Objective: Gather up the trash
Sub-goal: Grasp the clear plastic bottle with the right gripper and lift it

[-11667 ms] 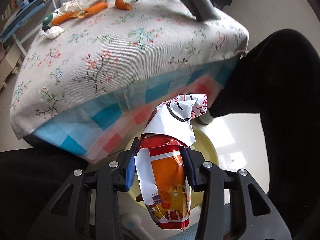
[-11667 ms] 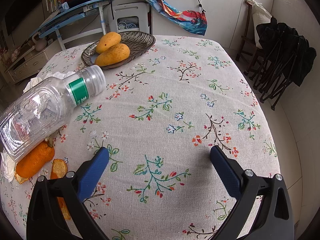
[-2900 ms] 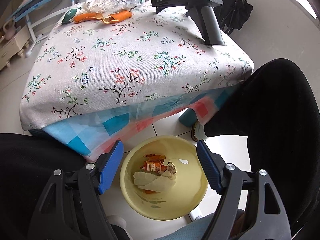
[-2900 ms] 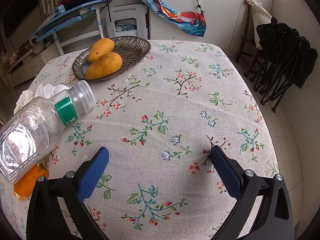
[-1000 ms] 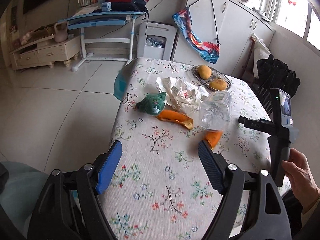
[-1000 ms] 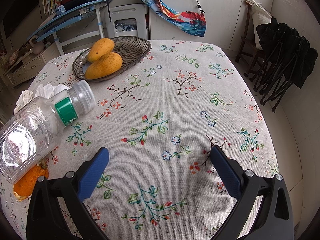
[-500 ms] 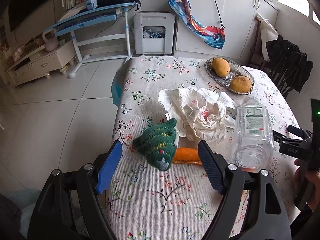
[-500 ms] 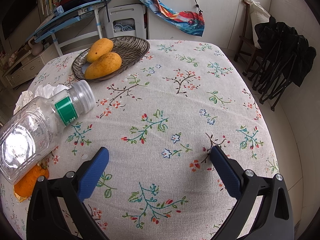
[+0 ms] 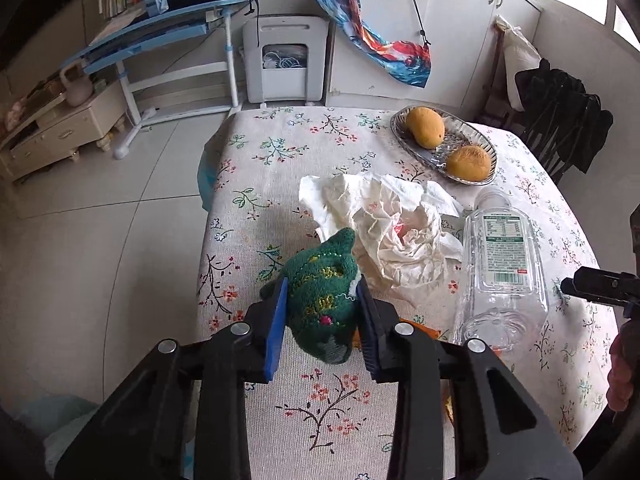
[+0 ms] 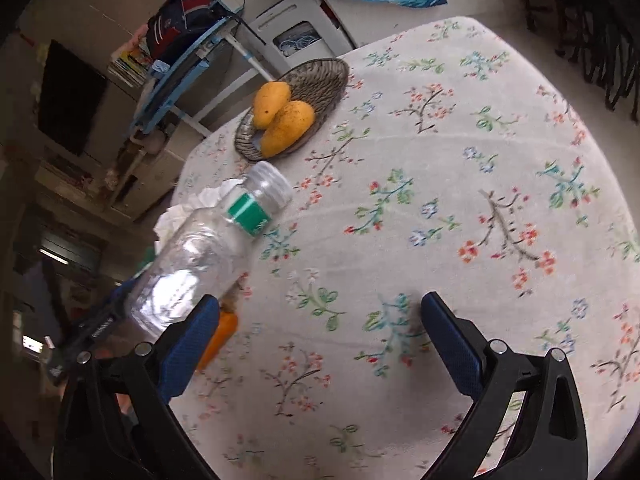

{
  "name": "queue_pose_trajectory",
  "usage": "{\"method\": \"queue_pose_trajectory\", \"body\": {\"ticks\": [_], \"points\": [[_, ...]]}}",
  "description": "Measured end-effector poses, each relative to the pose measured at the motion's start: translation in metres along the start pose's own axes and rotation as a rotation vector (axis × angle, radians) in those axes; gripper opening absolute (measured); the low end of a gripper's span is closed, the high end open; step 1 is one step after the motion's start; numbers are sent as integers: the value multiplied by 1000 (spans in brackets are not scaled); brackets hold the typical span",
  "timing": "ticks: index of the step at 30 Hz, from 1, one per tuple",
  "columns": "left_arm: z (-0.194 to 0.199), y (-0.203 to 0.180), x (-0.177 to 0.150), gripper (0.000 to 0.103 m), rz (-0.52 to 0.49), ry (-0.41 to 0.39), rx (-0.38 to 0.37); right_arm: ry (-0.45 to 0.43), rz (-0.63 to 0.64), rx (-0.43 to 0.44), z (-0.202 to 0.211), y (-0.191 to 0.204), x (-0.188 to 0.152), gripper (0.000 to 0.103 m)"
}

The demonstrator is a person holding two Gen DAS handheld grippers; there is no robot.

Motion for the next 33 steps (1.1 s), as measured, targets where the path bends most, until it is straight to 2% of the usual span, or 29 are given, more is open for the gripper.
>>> {"method": "queue_pose_trajectory", "body": {"ticks": [3, 7, 13, 18, 19, 22, 25, 33], "points": [[5, 4, -1, 31, 10, 3, 2, 40, -54, 106, -12, 15, -7, 96], [14, 10, -3, 31, 19, -7, -5, 61, -141, 166, -29, 31, -4, 96], [27, 17, -5, 31, 17, -29, -9, 91, -265, 120, -57, 39, 7, 96], [34, 24, -2, 31, 44, -45, -30, 86, -287, 111, -65, 46, 16, 96], [35, 23, -2, 31, 41, -49, -32, 84, -296, 121, -66, 47, 16, 94], [39, 21, -2, 31, 23, -60, -33, 97, -343, 162, -74, 45, 12, 68], [43, 16, -2, 31, -5, -77, -22, 69, -359, 195, -69, 39, 7, 61], [53, 4, -3, 31, -68, -112, -8, -53, -355, 293, -28, 35, 2, 55]]}}
Point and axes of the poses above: each gripper's, at about its wrist camera, not at the fingertips, and z roughly against the way its jaws point, y to its left, x to its top, the point moved 1 cm from there along -z, roughly the way its jaws point, and after that the axes turned 10 degrees about -y, right-handed, at the moved point
